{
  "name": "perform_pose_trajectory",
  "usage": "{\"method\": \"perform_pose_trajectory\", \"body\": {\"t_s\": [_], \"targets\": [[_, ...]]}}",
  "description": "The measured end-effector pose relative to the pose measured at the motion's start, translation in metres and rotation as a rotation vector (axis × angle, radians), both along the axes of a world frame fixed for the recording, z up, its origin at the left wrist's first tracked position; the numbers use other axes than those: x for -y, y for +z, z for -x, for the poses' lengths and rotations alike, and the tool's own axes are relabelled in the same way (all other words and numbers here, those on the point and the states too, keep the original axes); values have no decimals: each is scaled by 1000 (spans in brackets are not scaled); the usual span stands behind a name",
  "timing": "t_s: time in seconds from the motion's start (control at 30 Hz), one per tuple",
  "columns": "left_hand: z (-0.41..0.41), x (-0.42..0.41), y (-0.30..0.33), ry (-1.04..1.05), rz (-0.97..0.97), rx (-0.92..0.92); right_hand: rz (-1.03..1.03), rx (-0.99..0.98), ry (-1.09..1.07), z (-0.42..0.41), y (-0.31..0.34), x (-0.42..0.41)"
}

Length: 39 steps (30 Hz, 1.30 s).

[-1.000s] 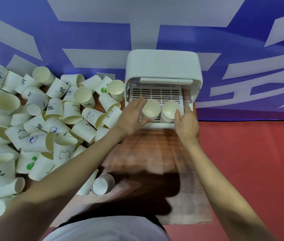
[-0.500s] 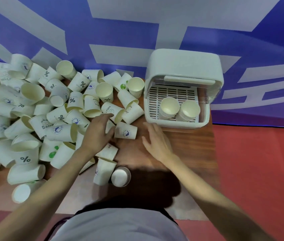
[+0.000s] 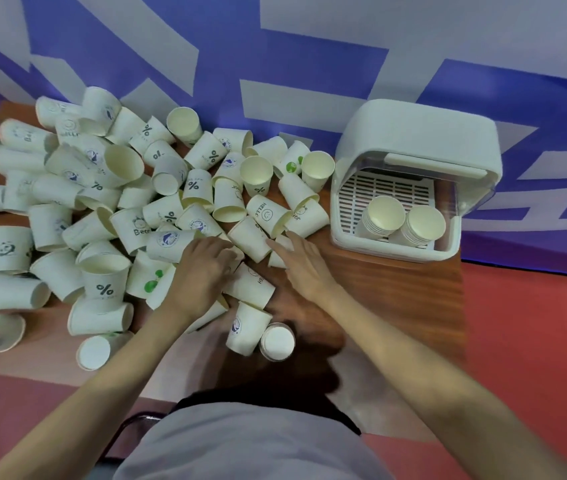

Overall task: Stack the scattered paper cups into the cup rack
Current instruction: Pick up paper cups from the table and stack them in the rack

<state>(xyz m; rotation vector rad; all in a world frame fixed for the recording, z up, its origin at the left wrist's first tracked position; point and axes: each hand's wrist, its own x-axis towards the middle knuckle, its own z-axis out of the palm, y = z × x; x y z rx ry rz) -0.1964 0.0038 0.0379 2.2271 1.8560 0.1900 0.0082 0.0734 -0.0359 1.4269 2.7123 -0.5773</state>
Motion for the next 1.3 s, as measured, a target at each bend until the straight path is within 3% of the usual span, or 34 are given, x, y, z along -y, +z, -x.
{"method": "perform_pose_trajectory", "body": {"t_s": [0.23, 0.53, 0.87, 1.1, 1.3], "targets": [[6, 3, -6, 4, 3, -19, -20, 96, -67, 1, 1, 4], [-2, 1, 4, -2, 4, -6, -64, 30, -214, -32, 13, 18], [-33, -11, 33, -19, -178, 75, -147, -257, -425, -94, 43, 35], [-91, -38, 54, -123, -250, 326, -414, -481, -535, -149, 83, 19], [-152, -74, 74, -172, -353, 418, -536, -606, -689, -199, 97, -2]]}}
